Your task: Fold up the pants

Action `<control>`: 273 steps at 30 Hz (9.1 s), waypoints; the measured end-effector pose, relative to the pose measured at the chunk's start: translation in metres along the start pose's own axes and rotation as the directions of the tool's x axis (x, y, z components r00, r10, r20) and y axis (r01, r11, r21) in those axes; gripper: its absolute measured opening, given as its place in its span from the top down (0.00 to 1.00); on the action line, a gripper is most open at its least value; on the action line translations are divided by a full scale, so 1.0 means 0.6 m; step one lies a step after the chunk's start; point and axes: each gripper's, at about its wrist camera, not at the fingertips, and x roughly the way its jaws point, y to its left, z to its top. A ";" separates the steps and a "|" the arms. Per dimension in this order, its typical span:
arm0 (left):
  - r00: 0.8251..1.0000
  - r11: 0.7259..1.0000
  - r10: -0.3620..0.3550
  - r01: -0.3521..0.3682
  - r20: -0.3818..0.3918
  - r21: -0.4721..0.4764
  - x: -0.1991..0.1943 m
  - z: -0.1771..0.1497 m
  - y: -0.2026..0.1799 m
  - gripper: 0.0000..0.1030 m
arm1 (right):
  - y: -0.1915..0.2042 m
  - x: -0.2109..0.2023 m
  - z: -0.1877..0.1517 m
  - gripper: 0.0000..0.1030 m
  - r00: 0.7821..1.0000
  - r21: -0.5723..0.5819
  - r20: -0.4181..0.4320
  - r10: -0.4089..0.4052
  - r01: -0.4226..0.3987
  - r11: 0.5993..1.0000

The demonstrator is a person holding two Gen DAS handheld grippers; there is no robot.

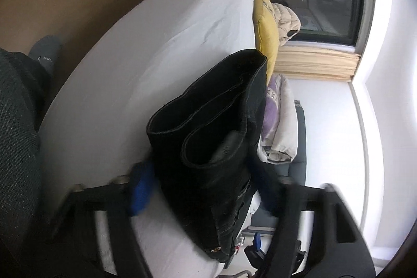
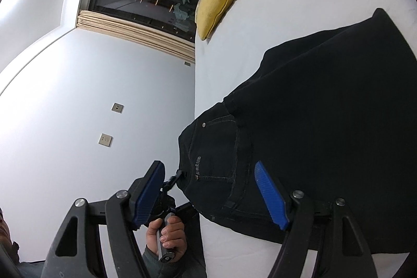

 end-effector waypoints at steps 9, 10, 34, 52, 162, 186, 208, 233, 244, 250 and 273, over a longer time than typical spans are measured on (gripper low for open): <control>1.000 1.000 -0.006 0.006 0.001 -0.002 -0.007 0.015 -0.008 0.78 | 0.002 0.012 0.009 0.29 1.000 -0.002 -0.015 0.014 -0.014 1.000; 1.000 1.000 -0.009 0.009 0.002 0.000 -0.008 0.015 -0.012 0.81 | 0.003 0.015 0.011 0.29 1.000 -0.003 -0.020 0.012 -0.012 1.000; 0.997 0.974 0.065 -0.070 0.028 0.214 -0.029 0.000 -0.167 0.89 | -0.052 0.243 0.068 0.72 0.958 0.046 -0.275 -0.087 0.103 0.994; 0.984 0.705 0.172 -0.090 -0.047 0.704 0.110 -0.158 -0.436 0.89 | -0.013 0.119 0.094 0.06 0.986 0.119 -0.152 0.069 -0.051 0.992; 0.754 0.264 0.651 -0.340 0.094 0.903 0.407 -0.330 -0.370 0.11 | -0.097 0.041 0.017 0.21 0.935 0.042 -0.043 -0.352 0.354 0.934; 0.791 0.272 0.611 -0.259 0.042 0.927 0.394 -0.356 -0.443 0.79 | 0.069 0.039 -0.005 0.80 0.835 -0.271 0.081 -0.544 0.543 0.795; 0.846 0.302 0.371 -0.499 0.383 0.812 0.243 -0.204 -0.467 0.09 | 0.023 -0.057 -0.004 0.37 0.740 -0.017 0.345 -0.577 0.620 0.784; 0.824 0.272 0.247 -0.564 0.509 0.780 -0.040 -0.340 -0.627 0.00 | 0.461 -0.183 -0.151 0.00 0.442 -0.282 0.868 -0.225 0.813 0.510; 0.777 0.267 0.493 -0.564 0.391 0.781 0.123 -0.348 -0.478 0.00 | 0.333 -0.052 -0.143 0.00 0.546 -0.238 0.542 -0.639 0.829 0.506; 0.766 0.254 0.518 -0.562 0.379 0.788 0.138 -0.359 -0.460 0.00 | 0.308 -0.020 -0.156 0.00 0.566 -0.264 0.483 -0.669 0.822 0.505; 0.765 0.256 0.537 -0.549 0.355 0.796 0.147 -0.367 -0.463 0.00 | 0.289 0.001 -0.160 0.00 0.582 -0.290 0.427 -0.692 0.813 0.505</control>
